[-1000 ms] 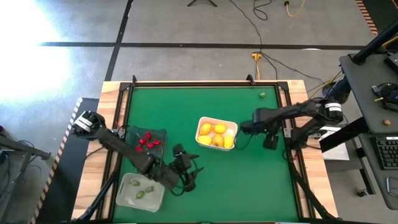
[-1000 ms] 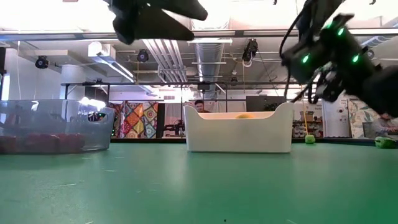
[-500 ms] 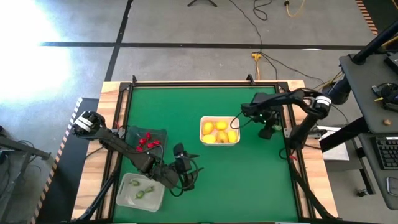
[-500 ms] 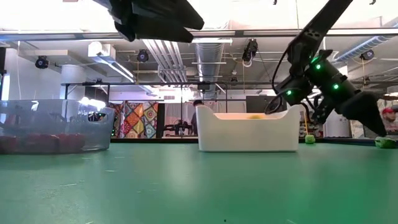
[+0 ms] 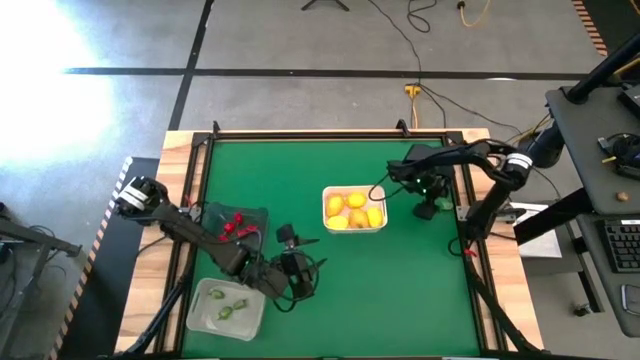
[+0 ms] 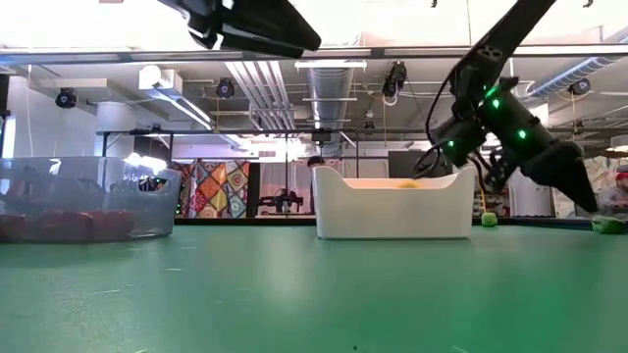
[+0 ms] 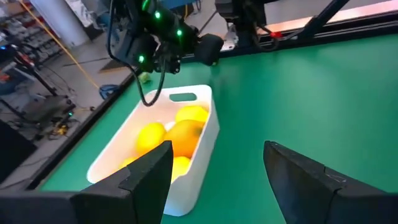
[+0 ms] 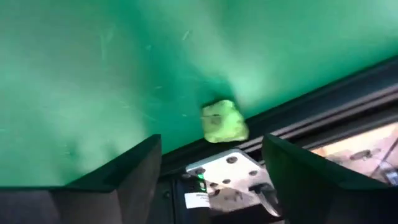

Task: Sort produce into baskets
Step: Put the green chili pepper into the gray bin

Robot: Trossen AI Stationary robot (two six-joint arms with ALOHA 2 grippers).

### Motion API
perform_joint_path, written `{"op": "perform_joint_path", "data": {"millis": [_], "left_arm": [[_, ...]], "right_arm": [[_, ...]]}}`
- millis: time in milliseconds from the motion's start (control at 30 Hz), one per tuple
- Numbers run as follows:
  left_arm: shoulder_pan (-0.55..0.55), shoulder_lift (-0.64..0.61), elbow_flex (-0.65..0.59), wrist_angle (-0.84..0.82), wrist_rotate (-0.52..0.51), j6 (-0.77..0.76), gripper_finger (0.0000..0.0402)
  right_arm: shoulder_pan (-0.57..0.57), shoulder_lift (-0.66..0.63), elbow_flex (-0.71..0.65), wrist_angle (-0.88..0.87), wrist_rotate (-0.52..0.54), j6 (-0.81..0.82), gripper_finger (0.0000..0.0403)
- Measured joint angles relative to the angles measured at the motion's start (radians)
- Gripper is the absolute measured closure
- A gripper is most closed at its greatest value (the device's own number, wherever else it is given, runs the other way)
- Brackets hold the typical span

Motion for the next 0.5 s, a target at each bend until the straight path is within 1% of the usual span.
{"op": "perform_joint_path", "data": {"millis": [67, 133, 267, 333, 500], "left_arm": [[0.012, 0.000, 0.000, 0.006, -0.001, 0.022, 0.0169], [0.026, 0.000, 0.000, 0.022, -0.001, 0.038, 0.0169], [0.056, 0.000, 0.000, 0.037, 0.000, 0.044, 0.0169], [0.067, 0.000, 0.000, 0.037, 0.000, 0.043, 0.0169], [0.074, 0.000, 0.000, 0.037, 0.001, 0.040, 0.0169]], "right_arm": [[-0.008, -0.035, 0.024, -0.013, 0.012, 0.005, 0.0120], [-0.041, -0.066, 0.056, -0.008, 0.028, 0.039, 0.0109], [-0.148, -0.108, 0.142, 0.033, 0.034, 0.114, 0.0108], [-0.199, -0.123, 0.185, 0.093, 0.034, 0.155, 0.0114], [-0.316, -0.111, 0.260, 0.355, 0.034, 0.311, 0.0138]]}}
